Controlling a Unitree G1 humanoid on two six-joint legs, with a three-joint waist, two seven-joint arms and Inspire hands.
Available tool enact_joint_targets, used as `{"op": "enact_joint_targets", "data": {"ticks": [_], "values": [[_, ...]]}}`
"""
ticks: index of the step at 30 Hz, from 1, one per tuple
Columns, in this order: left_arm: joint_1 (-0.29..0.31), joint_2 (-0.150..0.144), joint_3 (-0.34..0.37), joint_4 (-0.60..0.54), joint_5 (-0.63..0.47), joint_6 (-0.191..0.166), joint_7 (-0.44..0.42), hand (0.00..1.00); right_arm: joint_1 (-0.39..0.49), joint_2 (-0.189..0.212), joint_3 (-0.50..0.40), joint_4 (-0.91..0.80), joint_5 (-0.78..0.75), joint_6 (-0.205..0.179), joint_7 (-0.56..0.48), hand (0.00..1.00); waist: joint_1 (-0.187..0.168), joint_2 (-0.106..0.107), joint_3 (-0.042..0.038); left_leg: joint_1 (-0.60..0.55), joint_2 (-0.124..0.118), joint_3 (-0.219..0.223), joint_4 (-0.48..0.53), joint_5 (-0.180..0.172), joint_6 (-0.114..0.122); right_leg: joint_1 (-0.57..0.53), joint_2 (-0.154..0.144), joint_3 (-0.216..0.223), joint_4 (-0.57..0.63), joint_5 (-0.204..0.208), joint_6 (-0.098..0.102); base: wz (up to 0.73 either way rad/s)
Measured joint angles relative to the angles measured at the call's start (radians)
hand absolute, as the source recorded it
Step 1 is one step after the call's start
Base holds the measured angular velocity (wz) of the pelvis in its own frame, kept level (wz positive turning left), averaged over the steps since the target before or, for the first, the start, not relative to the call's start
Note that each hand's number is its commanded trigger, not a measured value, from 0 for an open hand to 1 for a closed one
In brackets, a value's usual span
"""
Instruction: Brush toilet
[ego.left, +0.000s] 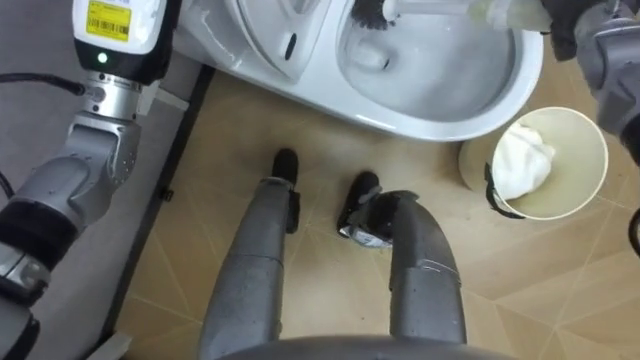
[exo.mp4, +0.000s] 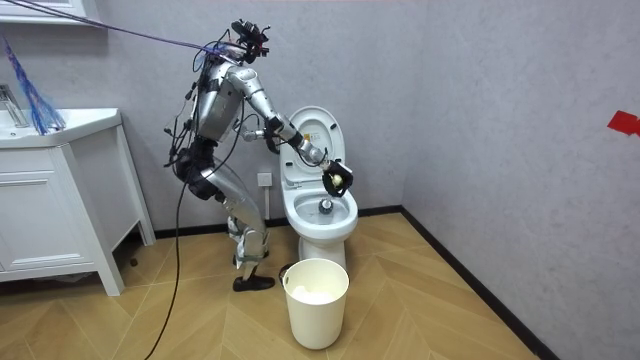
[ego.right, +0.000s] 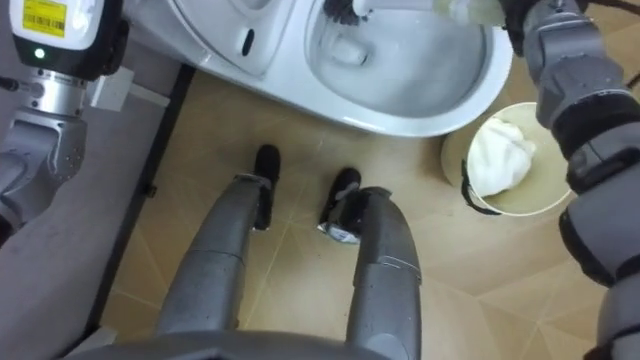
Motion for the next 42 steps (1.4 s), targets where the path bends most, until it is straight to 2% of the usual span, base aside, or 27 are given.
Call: {"op": "enact_joint_targets", "data": {"ticks": [4,7,8,11,12,15,21,24,28,30,34,37,39,40,42], "values": [[0.006,-0.004,0.007,-0.004,-0.001,0.001,-0.047,0.0,0.058,-0.002,-0.002,-0.125,-0.089,0.03,0.028,1.0,0.004,0.007,-0.0041,0.022,0.012,-0.001,-0.002,-0.002,0.002,0.029,0.018,0.001,-0.025,0.009,0.005,-0.11],[0.023,-0.01,0.007,-0.026,0.002,0.004,-0.089,0.0,0.126,-0.011,-0.002,-0.202,-0.104,0.06,0.063,1.0,0.013,0.02,-0.0082,0.048,0.016,-0.001,-0.008,-0.005,0.002,0.059,0.022,-0.004,-0.042,0.014,0.006,-0.06],[0.032,-0.011,0.007,-0.035,0.006,0.002,-0.091,0.0,0.149,-0.016,-0.002,-0.22,-0.104,0.065,0.079,1.0,0.02,0.03,-0.013,0.053,0.017,0.0,-0.009,-0.007,0.003,0.065,0.021,-0.004,-0.044,0.014,0.006,0.0],[0.042,-0.011,0.007,-0.036,0.007,-0.005,-0.105,0.0,0.181,-0.023,-0.003,-0.246,-0.105,0.08,0.121,1.0,0.026,0.064,-0.0202,0.063,0.015,0.0,-0.017,-0.007,0.003,0.075,0.019,-0.007,-0.051,0.015,0.007,0.0],[0.046,-0.014,0.007,-0.037,0.001,-0.012,-0.116,0.0,0.197,-0.023,-0.002,-0.26,-0.105,0.089,0.142,1.0,0.026,0.078,-0.0275,0.064,0.016,-0.001,-0.018,-0.007,0.003,0.077,0.019,-0.01,-0.054,0.015,0.007,0.0],[0.057,-0.017,0.007,-0.046,0.0,-0.029,-0.131,0.0,0.248,-0.024,-0.005,-0.296,-0.105,0.111,0.188,1.0,0.026,0.099,-0.0333,0.069,0.017,-0.001,-0.022,-0.008,0.002,0.082,0.019,-0.011,-0.057,0.013,0.005,0.0],[0.081,-0.027,0.005,-0.052,0.0,-0.057,-0.147,0.0,0.313,-0.021,-0.016,-0.346,-0.103,0.154,0.242,1.0,0.023,0.112,-0.0316,0.071,0.02,-0.005,-0.043,-0.009,-0.001,0.08,0.024,-0.015,-0.07,0.011,-0.002,0.0],[0.09,-0.05,-0.004,-0.039,-0.002,-0.064,-0.147,0.0,0.343,-0.015,-0.037,-0.346,-0.103,0.16,0.24,1.0,0.023,0.125,-0.0316,0.069,0.023,-0.004,-0.043,-0.013,-0.005,0.081,0.028,-0.014,-0.077,0.01,-0.004,-0.01],[0.093,-0.052,-0.014,-0.021,-0.004,-0.076,-0.124,0.0,0.384,-0.006,-0.054,-0.345,-0.083,0.171,0.229,1.0,0.023,0.129,-0.0314,0.071,0.032,0.001,-0.048,-0.023,-0.006,0.085,0.04,-0.012,-0.094,0.014,-0.007,-0.06],[0.094,-0.052,-0.016,-0.019,-0.023,-0.093,-0.11,0.0,0.399,-0.006,-0.065,-0.329,-0.064,0.175,0.218,1.0,0.024,0.145,-0.0309,0.066,0.034,-0.002,-0.051,-0.024,-0.004,0.087,0.042,-0.018,-0.105,0.015,-0.007,0.02],[0.09,-0.053,-0.036,-0.019,-0.023,-0.092,-0.103,0.0,0.377,-0.005,-0.067,-0.225,-0.005,0.174,0.181,1.0,0.034,0.167,-0.03,0.062,0.032,-0.004,-0.052,-0.026,-0.001,0.087,0.038,-0.024,-0.106,0.014,-0.006,0.05],[0.053,-0.055,-0.068,-0.01,-0.025,-0.09,-0.103,0.0,0.335,-0.001,-0.055,-0.08,0.116,0.149,0.139,1.0,0.061,0.171,-0.0281,0.061,0.028,-0.001,-0.052,-0.025,0.005,0.082,0.032,-0.023,-0.098,0.009,-0.006,0.03],[0.034,-0.056,-0.077,-0.01,-0.025,-0.089,-0.101,0.0,0.281,0.0,-0.039,0.03,0.222,0.104,0.1,1.0,0.066,0.169,-0.0264,0.051,0.013,-0.001,-0.052,-0.023,0.005,0.062,0.012,-0.022,-0.069,-0.004,-0.008,0.16],[0.031,-0.056,-0.078,-0.011,-0.025,-0.089,-0.101,0.0,0.266,0.001,-0.038,0.057,0.254,0.095,0.093,1.0,0.069,0.167,-0.025,0.049,0.011,0.001,-0.051,-0.023,0.005,0.057,0.007,-0.021,-0.062,-0.007,-0.008,0.15],[0.003,-0.055,-0.078,-0.012,-0.022,-0.093,-0.087,0.0,0.21,0.011,-0.039,0.145,0.351,0.058,0.08,1.0,0.079,0.141,-0.0076,0.041,0.005,0.012,-0.046,-0.021,0.005,0.033,-0.004,-0.007,-0.033,-0.016,-0.012,0.02]]}}
